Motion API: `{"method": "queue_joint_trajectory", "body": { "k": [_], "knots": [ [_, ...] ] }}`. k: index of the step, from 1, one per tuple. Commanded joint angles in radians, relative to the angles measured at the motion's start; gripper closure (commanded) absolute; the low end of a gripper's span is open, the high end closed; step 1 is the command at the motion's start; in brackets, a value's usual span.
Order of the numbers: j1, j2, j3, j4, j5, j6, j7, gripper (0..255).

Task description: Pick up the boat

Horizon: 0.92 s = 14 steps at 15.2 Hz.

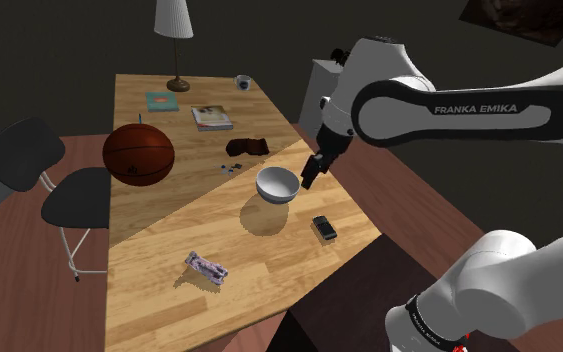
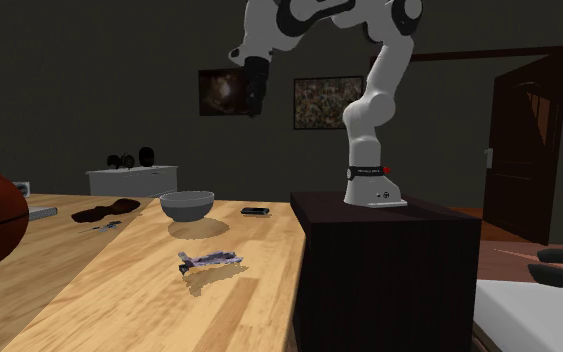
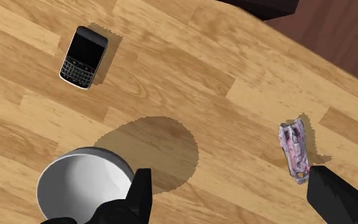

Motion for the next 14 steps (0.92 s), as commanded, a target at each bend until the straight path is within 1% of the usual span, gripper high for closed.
{"method": "queue_joint_trajectory", "body": {
  "k": [1, 8, 14],
  "knots": [
    [0.010, 0.054, 0.016, 0.002, 0.009, 0.051, 0.005, 0],
    [0.042, 0.283, 0.081, 0.030, 0.017, 0.242, 0.041, 0],
    [0.070, 0.501, 0.125, 0.100, -0.020, 0.381, 0.091, 0]
  ]
}}
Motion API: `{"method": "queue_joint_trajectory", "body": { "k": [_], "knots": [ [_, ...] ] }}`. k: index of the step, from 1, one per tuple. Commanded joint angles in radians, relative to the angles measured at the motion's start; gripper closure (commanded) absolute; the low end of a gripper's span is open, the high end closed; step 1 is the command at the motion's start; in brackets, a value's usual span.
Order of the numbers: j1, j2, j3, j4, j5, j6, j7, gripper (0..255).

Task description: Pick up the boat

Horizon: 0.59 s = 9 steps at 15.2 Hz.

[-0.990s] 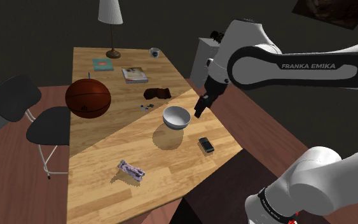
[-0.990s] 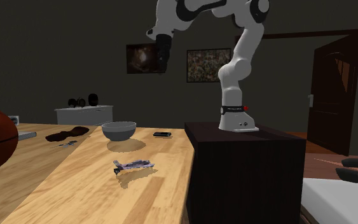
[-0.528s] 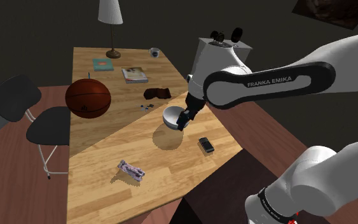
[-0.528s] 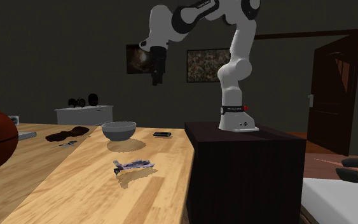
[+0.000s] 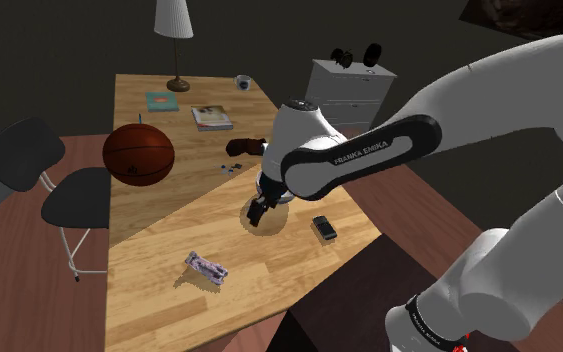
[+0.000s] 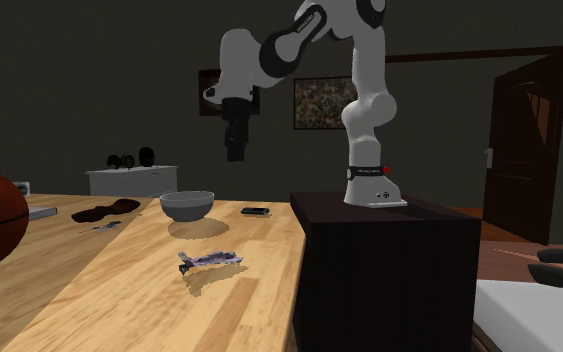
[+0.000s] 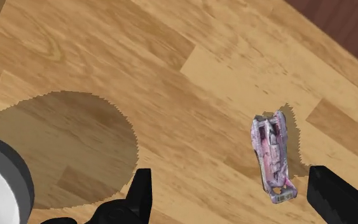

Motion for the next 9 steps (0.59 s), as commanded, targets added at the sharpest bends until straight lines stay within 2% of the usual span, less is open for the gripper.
{"method": "queue_joint_trajectory", "body": {
  "k": [1, 9],
  "knots": [
    [0.012, 0.079, 0.012, 0.039, -0.021, 0.038, 0.023, 0],
    [0.091, 0.379, 0.015, 0.203, -0.118, 0.158, 0.105, 0]
  ]
}}
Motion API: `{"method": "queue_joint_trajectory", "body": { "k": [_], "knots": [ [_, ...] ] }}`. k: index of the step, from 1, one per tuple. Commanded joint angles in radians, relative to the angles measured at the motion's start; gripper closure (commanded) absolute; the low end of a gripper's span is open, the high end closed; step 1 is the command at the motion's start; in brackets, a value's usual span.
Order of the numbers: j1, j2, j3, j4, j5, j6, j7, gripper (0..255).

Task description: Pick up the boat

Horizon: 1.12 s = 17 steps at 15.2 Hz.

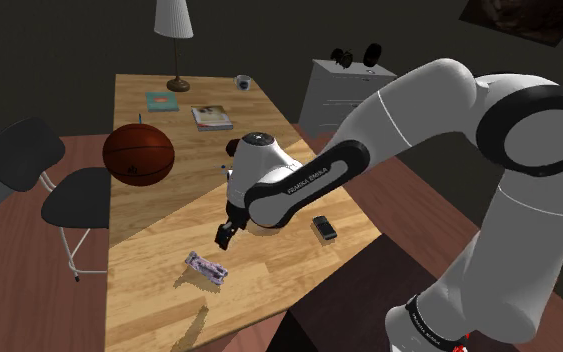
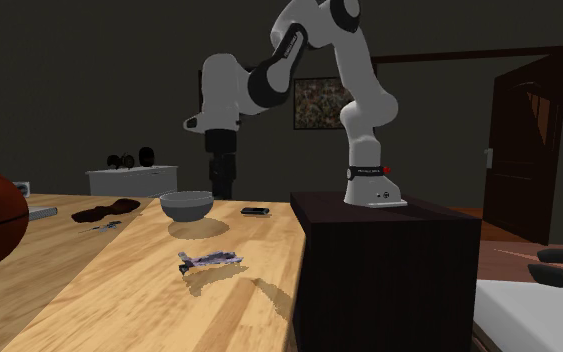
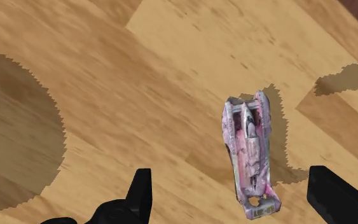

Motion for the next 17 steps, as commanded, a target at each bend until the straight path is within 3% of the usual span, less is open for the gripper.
{"method": "queue_joint_trajectory", "body": {
  "k": [1, 7, 17],
  "knots": [
    [0.028, 0.079, -0.005, 0.052, -0.025, 0.024, 0.023, 0],
    [0.109, 0.297, -0.026, 0.227, -0.073, 0.060, 0.057, 0],
    [0.131, 0.392, -0.050, 0.260, -0.092, 0.122, 0.061, 0]
  ]
}}
